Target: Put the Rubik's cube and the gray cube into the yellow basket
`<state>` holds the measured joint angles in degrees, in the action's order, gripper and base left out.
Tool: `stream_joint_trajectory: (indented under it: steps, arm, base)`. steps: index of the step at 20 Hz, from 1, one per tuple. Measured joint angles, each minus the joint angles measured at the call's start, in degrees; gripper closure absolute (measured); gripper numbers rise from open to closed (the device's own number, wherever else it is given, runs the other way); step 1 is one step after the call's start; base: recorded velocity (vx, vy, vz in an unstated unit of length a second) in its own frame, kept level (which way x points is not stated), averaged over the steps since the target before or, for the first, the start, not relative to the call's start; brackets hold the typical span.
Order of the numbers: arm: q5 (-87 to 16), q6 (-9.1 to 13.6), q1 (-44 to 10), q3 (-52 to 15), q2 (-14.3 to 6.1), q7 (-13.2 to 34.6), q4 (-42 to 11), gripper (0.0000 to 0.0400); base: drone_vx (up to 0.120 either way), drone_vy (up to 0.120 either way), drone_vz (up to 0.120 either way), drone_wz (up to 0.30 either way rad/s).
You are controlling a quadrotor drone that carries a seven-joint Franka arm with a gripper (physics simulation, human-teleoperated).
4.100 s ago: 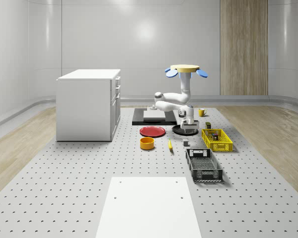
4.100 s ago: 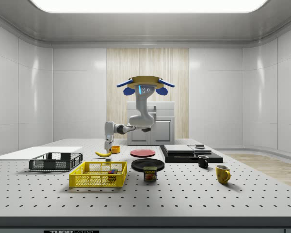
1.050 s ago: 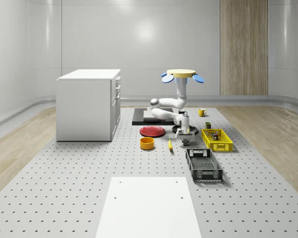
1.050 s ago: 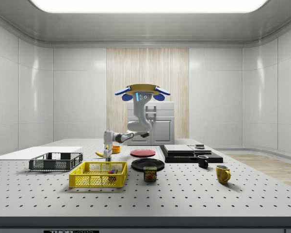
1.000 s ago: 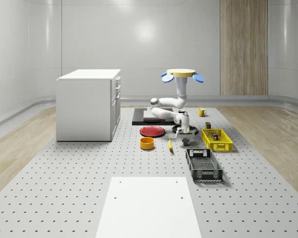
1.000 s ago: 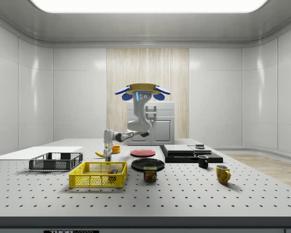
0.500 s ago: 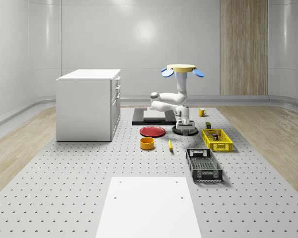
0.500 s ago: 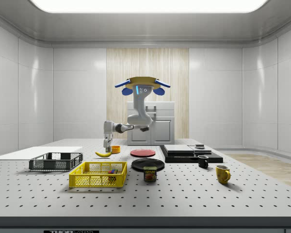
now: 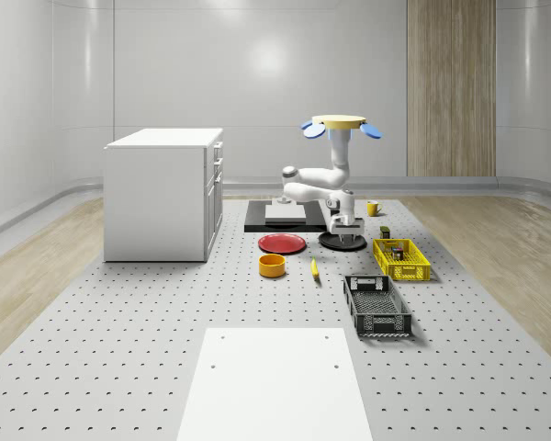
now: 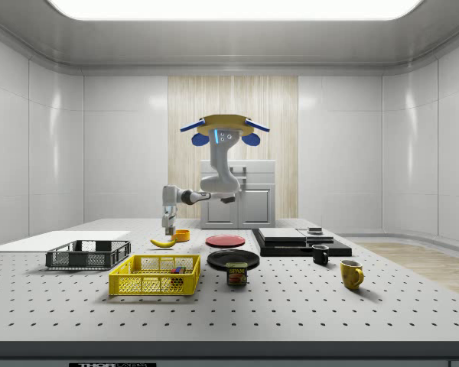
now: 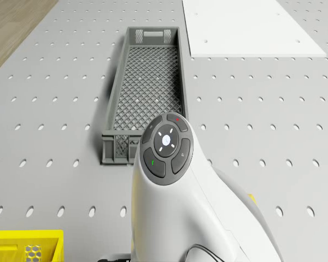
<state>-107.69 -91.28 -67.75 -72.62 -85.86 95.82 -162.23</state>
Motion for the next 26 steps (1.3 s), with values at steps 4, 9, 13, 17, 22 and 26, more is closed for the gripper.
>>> stream_joint_trajectory:
  steps: [4, 9, 13, 17, 22, 26]
  arm:
    - [0.11, -0.11, -0.04, -0.07, -0.14, 0.04, 0.00, 0.0150]
    - [0.20, -0.25, -0.09, -0.12, -0.30, 0.08, 0.00, 0.0150]
    - [0.26, -0.37, -0.13, -0.14, -0.42, 0.11, 0.01, 0.0150]
    - [0.31, -0.48, -0.17, -0.16, -0.54, 0.14, 0.01, 0.0150]
    - [0.37, -0.60, -0.21, -0.18, -0.68, 0.17, 0.02, 0.0150]
    - [0.41, -0.70, -0.25, -0.19, -0.78, 0.20, 0.03, 0.0150]
  base:
    - [0.000, 0.120, 0.000, 0.000]
    - [0.000, 0.120, 0.000, 0.000]
    - [0.000, 0.120, 0.000, 0.000]
    - [0.000, 0.120, 0.000, 0.000]
    - [0.000, 0.120, 0.000, 0.000]
    - [0.000, 0.120, 0.000, 0.000]
